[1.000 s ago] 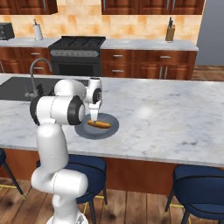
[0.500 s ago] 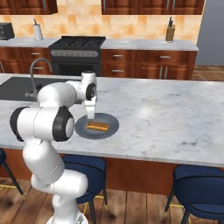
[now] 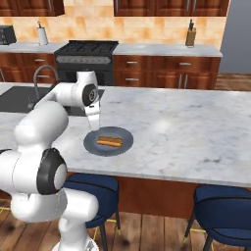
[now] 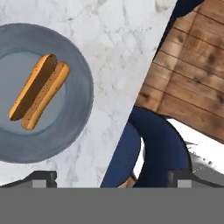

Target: Move the hot dog bun to the plate on the dining table and place the condiment next to that plate. Then navigate to the fridge and take the sausage and place it on the plate as well.

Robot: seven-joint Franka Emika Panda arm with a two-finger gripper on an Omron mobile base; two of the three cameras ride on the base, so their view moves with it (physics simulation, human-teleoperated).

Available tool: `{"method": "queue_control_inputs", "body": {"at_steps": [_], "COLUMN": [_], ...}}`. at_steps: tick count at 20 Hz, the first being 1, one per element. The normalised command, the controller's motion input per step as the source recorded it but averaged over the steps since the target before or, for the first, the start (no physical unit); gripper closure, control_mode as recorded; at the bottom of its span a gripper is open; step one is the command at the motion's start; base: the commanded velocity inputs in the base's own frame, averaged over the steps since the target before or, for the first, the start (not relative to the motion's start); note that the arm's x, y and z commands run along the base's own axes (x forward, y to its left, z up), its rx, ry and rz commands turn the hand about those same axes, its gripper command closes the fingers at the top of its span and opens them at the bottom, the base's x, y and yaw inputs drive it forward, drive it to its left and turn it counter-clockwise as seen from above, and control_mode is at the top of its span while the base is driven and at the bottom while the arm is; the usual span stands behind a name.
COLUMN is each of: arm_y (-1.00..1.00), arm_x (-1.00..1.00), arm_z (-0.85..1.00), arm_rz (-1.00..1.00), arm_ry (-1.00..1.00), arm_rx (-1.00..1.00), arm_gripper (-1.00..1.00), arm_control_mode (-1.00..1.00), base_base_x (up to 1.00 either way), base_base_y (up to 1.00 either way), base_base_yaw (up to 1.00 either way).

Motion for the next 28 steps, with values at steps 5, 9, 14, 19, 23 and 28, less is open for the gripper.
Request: {"method": "queue_control_inputs", "body": {"at_steps": [5,9,14,19,23,28], "arm_y": [0.0,0.0,0.0,-0.01,0.0,0.01], "arm_x": [-0.97,-1.0,-0.95,-0.96,-0.62,-0.21], "arm_z": [0.34,0.25,0.53,0.36,0.36,0.05], "arm_rz": [0.23,0.36,0.35,0.3,0.22,0.05], "arm_ry": [0.01,-0.14,-0.28,-0.41,-0.52,-0.17], "arm_rx": [-0.02,0.0,0.0,0.0,-0.03,-0.01], "arm_gripper": [-1.0,-1.0,-1.0,-1.0,-1.0,-1.0], "arm_control_mode": [-1.0,-1.0,-1.0,-1.0,-1.0,-1.0], "base_base_x": [0.0,0.0,0.0,0.0,0.0,0.0], "base_base_y": [0.0,0.0,0.0,0.0,0.0,0.0], "base_base_yaw": [0.0,0.0,0.0,0.0,0.0,0.0]}}
